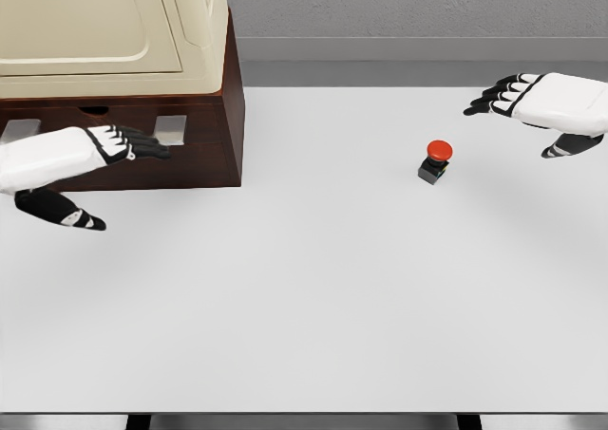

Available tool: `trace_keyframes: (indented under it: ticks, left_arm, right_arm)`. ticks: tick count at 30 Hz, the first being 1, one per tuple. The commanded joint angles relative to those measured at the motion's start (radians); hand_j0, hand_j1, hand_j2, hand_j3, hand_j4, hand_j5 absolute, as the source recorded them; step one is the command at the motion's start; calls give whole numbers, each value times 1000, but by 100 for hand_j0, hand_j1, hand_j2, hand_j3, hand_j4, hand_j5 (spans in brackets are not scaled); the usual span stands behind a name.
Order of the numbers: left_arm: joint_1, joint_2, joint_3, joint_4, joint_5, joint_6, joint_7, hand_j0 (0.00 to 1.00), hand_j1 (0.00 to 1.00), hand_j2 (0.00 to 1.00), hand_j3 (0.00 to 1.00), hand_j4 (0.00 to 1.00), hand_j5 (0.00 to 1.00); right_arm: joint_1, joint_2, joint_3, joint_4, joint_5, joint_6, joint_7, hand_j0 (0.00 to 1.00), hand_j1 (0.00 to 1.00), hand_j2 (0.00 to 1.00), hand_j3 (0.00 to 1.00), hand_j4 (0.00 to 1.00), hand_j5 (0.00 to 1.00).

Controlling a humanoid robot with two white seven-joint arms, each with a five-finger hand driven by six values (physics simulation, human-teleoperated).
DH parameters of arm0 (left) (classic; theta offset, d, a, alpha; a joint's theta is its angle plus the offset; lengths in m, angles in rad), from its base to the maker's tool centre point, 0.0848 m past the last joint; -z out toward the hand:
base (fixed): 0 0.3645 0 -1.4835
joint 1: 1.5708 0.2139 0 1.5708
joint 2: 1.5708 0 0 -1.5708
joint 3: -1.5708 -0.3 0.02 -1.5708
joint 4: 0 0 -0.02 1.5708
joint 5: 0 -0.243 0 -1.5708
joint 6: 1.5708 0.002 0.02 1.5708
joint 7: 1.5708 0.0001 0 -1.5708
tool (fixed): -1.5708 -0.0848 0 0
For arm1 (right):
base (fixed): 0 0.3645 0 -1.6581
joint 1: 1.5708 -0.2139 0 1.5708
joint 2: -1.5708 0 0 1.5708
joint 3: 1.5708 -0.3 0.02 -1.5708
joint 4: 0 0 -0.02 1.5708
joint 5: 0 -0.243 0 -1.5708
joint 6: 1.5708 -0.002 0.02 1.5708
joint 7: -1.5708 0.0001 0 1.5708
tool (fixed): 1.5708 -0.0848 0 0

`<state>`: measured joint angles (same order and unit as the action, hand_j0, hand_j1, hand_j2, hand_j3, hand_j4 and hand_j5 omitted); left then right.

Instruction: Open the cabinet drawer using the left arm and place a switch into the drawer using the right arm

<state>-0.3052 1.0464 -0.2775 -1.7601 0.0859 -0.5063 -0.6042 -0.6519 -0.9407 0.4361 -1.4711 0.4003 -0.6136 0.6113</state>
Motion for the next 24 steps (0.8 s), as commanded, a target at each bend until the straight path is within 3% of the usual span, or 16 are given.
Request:
trace_keyframes:
  ticks: [1, 4, 12, 24]
  left_arm:
    - [0, -6, -25, 1, 6, 52, -7, 100, 100, 100, 100, 100, 100]
    - [-17, -8, -32, 2, 12, 207, -7, 100, 100, 100, 100, 100, 100]
    - [-46, -6, -32, 2, -28, 362, -7, 100, 100, 100, 100, 100, 100]
    - [-75, -31, -43, 7, -69, 416, -7, 99, 99, 99, 99, 99, 99]
  right_arm:
    - [0, -1, 0, 0, -5, 3, 0, 100, 100, 100, 100, 100, 100]
    - [0, -1, 0, 0, -5, 3, 0, 100, 100, 100, 100, 100, 100]
    - [0, -1, 0, 0, -5, 3, 0, 100, 100, 100, 100, 100, 100]
    - [-2, -1, 0, 0, -5, 3, 0, 100, 100, 100, 100, 100, 100]
